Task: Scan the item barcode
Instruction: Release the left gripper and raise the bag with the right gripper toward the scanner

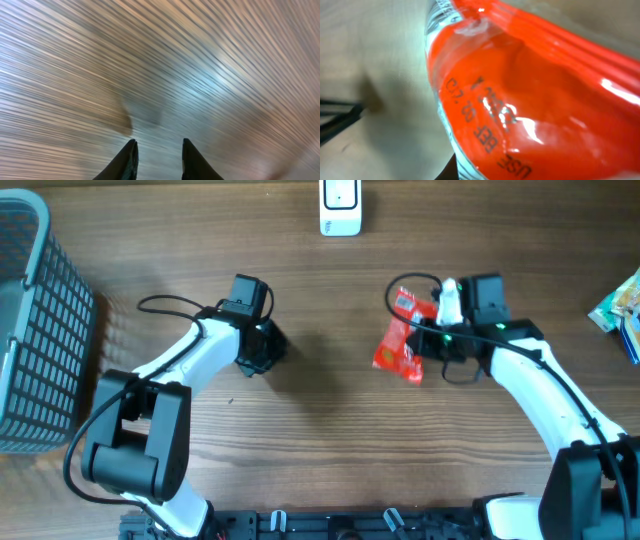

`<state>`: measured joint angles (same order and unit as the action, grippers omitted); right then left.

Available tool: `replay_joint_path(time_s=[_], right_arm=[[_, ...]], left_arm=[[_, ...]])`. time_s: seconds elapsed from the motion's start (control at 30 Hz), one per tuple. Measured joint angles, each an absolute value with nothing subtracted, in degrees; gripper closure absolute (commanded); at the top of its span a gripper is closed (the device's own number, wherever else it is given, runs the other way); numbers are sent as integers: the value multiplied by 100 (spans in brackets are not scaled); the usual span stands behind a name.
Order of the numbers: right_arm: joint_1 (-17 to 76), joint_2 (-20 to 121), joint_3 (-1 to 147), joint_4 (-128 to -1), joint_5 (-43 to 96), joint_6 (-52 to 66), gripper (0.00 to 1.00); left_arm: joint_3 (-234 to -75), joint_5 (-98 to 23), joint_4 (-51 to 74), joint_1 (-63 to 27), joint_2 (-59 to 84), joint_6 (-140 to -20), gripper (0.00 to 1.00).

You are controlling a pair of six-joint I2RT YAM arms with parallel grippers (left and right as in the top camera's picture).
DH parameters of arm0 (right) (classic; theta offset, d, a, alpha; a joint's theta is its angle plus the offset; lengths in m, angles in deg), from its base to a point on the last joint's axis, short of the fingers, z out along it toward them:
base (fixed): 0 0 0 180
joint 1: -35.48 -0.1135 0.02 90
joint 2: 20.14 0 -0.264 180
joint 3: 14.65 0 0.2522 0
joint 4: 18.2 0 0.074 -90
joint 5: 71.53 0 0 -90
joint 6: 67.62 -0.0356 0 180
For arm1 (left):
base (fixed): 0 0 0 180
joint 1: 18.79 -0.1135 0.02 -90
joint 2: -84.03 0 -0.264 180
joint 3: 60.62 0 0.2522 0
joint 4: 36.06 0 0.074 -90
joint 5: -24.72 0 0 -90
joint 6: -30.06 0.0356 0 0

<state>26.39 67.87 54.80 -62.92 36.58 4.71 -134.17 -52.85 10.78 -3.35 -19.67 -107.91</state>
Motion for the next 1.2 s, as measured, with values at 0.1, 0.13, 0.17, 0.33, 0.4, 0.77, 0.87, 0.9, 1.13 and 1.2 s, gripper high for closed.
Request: replay_joint_path(time_s=[0.1, 0.13, 0.17, 0.33, 0.4, 0.77, 0.87, 0.9, 1.13, 1.2], right_arm=[[2132, 6785, 5984, -6076, 2200, 537, 96], [1995, 6785, 6085, -5883, 1717, 637, 96], [1846, 6781, 6135, -5529, 1230, 808, 96], [1227, 6802, 6212, -3175, -862, 2423, 96], [1074, 6980, 6255, -1807, -1389, 3321, 96], [904, 10831, 7322, 3340, -1671, 9852, 96], [904, 11521, 8223, 2777, -1511, 10220, 96], [904, 11613, 8539, 2355, -1439, 10217, 96], [904, 11655, 9232, 1570, -969, 9962, 96], [904, 11692, 9235, 1421, -893, 9957, 96]], left_arm=[[-13410, -5694, 1176, -466, -1964, -10666, 0], [-13417, -5827, 1152, -486, -1918, -10648, 0], [-13419, -5897, 1161, -499, -1886, -10646, 0], [-13414, -6079, 1165, -505, -1886, -10607, 0], [-13410, -6105, 1152, -503, -1886, -10607, 0], [-13408, -6118, 1139, -505, -1886, -10605, 0], [-13408, -6118, 1137, -505, -1886, -10605, 0], [-13408, -6120, 1139, -505, -1886, -10607, 0], [-13406, -6118, 1139, -505, -1886, -10605, 0], [-13406, -6120, 1139, -505, -1886, -10605, 0]])
